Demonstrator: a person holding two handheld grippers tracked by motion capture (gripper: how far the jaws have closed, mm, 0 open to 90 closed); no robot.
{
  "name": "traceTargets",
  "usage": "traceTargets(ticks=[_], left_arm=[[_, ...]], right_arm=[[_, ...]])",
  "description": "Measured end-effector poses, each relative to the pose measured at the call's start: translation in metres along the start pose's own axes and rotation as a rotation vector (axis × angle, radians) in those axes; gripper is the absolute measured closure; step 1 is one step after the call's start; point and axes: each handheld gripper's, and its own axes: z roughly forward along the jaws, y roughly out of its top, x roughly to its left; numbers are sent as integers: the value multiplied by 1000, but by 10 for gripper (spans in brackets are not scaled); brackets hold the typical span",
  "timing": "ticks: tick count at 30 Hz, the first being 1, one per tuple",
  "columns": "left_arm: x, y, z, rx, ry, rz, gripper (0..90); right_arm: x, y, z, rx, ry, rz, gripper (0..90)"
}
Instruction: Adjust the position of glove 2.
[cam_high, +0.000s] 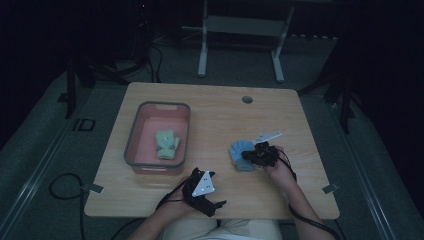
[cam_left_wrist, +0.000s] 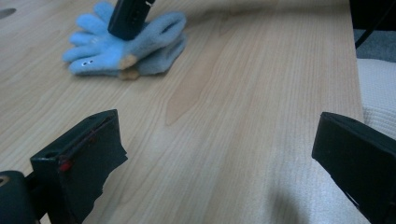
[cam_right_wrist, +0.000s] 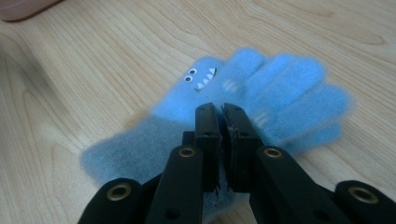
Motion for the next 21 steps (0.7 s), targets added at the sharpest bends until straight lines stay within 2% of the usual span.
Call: traceTargets(ticks=[2, 3, 4, 5, 7, 9, 11, 12, 13, 14, 15, 16, 19, 21], left_arm=[[0, 2, 0, -12, -3, -3, 19], [0, 3, -1, -21, 4, -6, 28], [1, 5, -1, -26, 14, -8, 35], [1, 7, -1, -29, 16, -15, 38], [3, 12, -2, -33, 4, -37, 39], [6, 17, -1, -29, 1, -43, 39], [7, 23, 2, -12, 9, -23, 51], [8, 27, 4, -4, -14, -24, 54], [8, 30, 6, 2, -17, -12, 65], [7, 35, 9, 25, 21, 11, 96], [8, 38, 11, 31, 26, 32, 145], [9, 41, 13, 30, 9, 59, 145], [14, 51, 23, 42, 8, 110, 189], [18, 57, 29, 46, 4, 134, 229]], right_arm=[[1, 1, -3, -6, -10, -8, 821], [2, 1, -7, -19, -18, -11, 771], [2, 1, -10, -29, -16, -10, 708], [2, 1, -15, -48, -14, 4, 565], [1, 1, -22, -75, -31, 16, 412], [0, 0, -31, -99, -21, 21, 265], [-1, -2, -38, -113, -7, 26, 183], [-2, -3, -40, -118, -4, 31, 170], [-4, -4, -43, -130, 7, 32, 143], [-4, -4, -46, -136, 3, 26, 140], [-6, -5, -49, -142, -13, 30, 147], [-7, -5, -51, -149, -17, 35, 160], [-12, -5, -57, -192, -35, 8, 151], [-15, -3, -58, -210, -49, 25, 153]])
